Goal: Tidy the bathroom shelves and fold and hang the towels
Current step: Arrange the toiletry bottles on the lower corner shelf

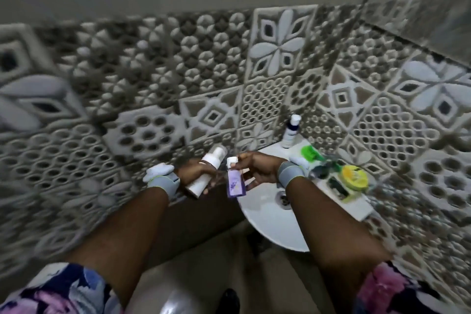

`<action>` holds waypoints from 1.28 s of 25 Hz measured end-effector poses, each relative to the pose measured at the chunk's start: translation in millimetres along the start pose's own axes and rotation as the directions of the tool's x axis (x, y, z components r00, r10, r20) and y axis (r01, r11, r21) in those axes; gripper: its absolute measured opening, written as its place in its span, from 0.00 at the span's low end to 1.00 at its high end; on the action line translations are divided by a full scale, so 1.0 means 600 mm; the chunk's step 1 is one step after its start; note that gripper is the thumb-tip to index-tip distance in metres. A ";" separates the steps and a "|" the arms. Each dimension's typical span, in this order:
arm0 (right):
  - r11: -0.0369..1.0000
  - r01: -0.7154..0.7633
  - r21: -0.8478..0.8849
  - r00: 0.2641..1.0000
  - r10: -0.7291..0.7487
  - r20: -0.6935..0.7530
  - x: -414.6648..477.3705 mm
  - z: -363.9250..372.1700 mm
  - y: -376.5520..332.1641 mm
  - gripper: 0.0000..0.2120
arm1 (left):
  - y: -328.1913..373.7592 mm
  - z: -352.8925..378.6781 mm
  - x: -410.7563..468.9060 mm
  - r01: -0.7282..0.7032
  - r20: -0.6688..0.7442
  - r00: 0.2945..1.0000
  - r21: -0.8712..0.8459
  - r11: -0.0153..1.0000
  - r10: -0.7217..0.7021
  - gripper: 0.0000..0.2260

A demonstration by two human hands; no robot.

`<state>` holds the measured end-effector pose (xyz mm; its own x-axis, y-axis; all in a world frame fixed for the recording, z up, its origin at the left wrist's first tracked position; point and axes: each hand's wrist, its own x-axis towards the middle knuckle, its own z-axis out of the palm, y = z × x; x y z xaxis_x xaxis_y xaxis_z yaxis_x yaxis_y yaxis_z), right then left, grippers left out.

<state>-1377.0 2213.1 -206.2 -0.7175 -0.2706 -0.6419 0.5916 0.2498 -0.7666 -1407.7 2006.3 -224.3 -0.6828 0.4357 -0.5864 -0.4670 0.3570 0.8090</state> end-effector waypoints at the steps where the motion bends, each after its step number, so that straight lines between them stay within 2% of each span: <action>1: 1.000 -0.014 -0.028 0.998 0.015 0.055 0.024 0.045 -0.017 0.03 | -0.029 -0.037 -0.032 0.047 -0.033 0.998 -0.018 0.999 -0.047 0.06; 4: 0.985 -0.051 -0.162 0.975 0.084 0.207 0.074 0.168 -0.033 0.03 | -0.101 -0.117 -0.121 0.159 -0.121 0.979 -0.066 0.985 -0.166 0.13; 6: 0.959 -0.066 -0.276 0.941 0.152 0.301 0.098 0.290 -0.030 0.03 | -0.174 -0.170 -0.222 0.159 -0.213 0.960 -0.112 0.981 -0.180 0.12; 8: 0.945 -0.070 -0.319 0.918 0.186 0.349 0.110 0.384 -0.018 0.02 | -0.243 -0.207 -0.303 0.188 -0.281 0.940 -0.043 0.981 -0.192 0.14; 10: 0.923 -0.029 -0.384 0.885 0.202 0.419 0.099 0.549 -0.009 0.01 | -0.362 -0.251 -0.463 0.268 -0.406 0.878 -0.018 0.963 -0.252 0.25; 11: 0.912 -0.002 -0.410 0.874 0.201 0.442 0.091 0.607 -0.003 0.01 | -0.416 -0.268 -0.515 0.296 -0.440 0.848 -0.071 0.952 -0.297 0.32; 13: 0.882 0.064 -0.467 0.817 0.222 0.532 0.066 0.770 0.015 0.02 | -0.540 -0.289 -0.667 0.337 -0.575 0.730 -0.168 0.926 -0.370 0.39; 14: 0.873 0.092 -0.479 0.799 0.222 0.558 0.053 0.829 0.022 0.03 | -0.577 -0.291 -0.731 0.347 -0.615 0.689 -0.186 0.919 -0.384 0.39; 16: 0.854 0.186 -0.485 0.754 0.193 0.628 0.010 0.959 0.037 0.03 | -0.627 -0.274 -0.866 0.330 -0.715 0.558 -0.275 0.903 -0.421 0.37; 19: 0.819 0.310 -0.483 0.650 0.188 0.736 -0.091 1.160 0.055 0.04 | -0.681 -0.231 -1.062 0.215 -0.825 0.346 -0.393 0.894 -0.446 0.31; 21: 0.786 0.374 -0.493 0.592 0.207 0.779 -0.156 1.268 0.071 0.04 | -0.722 -0.207 -1.148 0.120 -0.851 0.244 -0.450 0.885 -0.466 0.25; 24: 0.714 0.458 -0.529 0.540 0.249 0.804 -0.200 1.387 0.101 0.11 | -0.796 -0.174 -1.226 0.064 -0.846 0.161 -0.505 0.861 -0.508 0.22; 26: 0.671 0.494 -0.552 0.507 0.294 0.811 -0.207 1.444 0.121 0.16 | -0.847 -0.155 -1.262 0.067 -0.830 0.157 -0.532 0.844 -0.536 0.22; 27: 0.641 0.516 -0.568 0.505 0.308 0.806 -0.208 1.465 0.129 0.14 | -0.865 -0.147 -1.276 0.074 -0.827 0.151 -0.537 0.841 -0.541 0.22; 29: 0.579 0.538 -0.613 0.526 0.338 0.781 -0.216 1.528 0.142 0.09 | -0.914 -0.148 -1.320 0.048 -0.823 0.092 -0.559 0.828 -0.561 0.23; 32: 0.533 0.562 -0.633 0.544 0.339 0.768 -0.215 1.607 0.150 0.09 | -0.956 -0.178 -1.379 0.009 -0.833 0.035 -0.552 0.834 -0.552 0.19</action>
<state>-876.5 1374.1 -210.7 0.0930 -0.7761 -0.6237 -0.3206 0.5697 -0.7567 -634.8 1352.8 -199.2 -0.2340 -0.8703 -0.4334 -0.7057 -0.1545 0.6914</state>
